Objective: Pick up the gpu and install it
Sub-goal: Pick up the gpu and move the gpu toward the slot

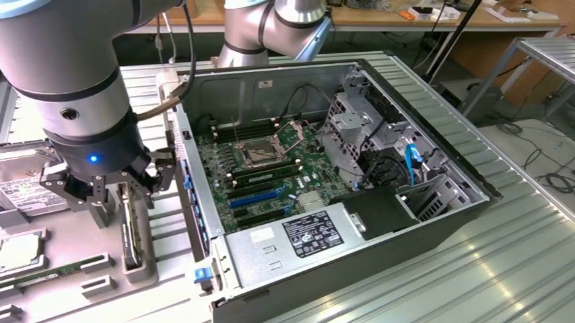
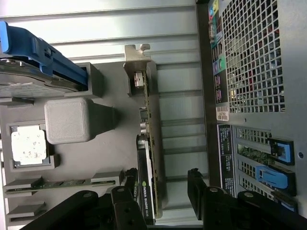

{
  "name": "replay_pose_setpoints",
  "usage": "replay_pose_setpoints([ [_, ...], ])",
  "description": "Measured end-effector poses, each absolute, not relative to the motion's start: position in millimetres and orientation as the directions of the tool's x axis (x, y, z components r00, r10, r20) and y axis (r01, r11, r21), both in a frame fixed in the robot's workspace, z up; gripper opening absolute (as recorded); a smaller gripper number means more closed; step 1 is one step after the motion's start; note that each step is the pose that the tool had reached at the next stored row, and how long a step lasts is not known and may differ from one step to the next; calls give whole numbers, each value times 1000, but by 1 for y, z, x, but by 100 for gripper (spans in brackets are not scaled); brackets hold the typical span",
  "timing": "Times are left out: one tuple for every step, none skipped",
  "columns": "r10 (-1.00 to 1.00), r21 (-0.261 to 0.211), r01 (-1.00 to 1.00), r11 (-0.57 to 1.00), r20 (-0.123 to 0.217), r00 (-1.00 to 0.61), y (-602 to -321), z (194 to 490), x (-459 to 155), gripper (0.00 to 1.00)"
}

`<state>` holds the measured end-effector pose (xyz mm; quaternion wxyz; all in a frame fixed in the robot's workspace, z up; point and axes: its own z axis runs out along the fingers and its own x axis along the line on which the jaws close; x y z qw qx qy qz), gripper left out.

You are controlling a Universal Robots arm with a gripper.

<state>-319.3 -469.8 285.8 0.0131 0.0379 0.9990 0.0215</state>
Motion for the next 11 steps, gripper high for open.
replay_pose_setpoints([
  [76,44,75,996,-24,-997,-470,286,-319,54],
  [76,44,75,996,-24,-997,-470,285,-319,54],
  [76,44,75,996,-25,-997,-470,285,-319,54],
  [76,44,75,996,-25,-997,-470,284,-319,54],
  [76,44,75,996,-24,-997,-470,284,-319,54],
  [76,44,75,996,-24,-997,-470,284,-319,54],
  [76,44,75,996,-25,-997,-470,283,-319,54],
  [76,44,75,996,-25,-997,-470,283,-319,54],
  [76,44,75,996,-25,-997,-470,282,-319,54],
  [76,44,75,996,-25,-997,-470,282,-319,54],
  [76,44,75,996,-25,-997,-470,281,-319,54],
])
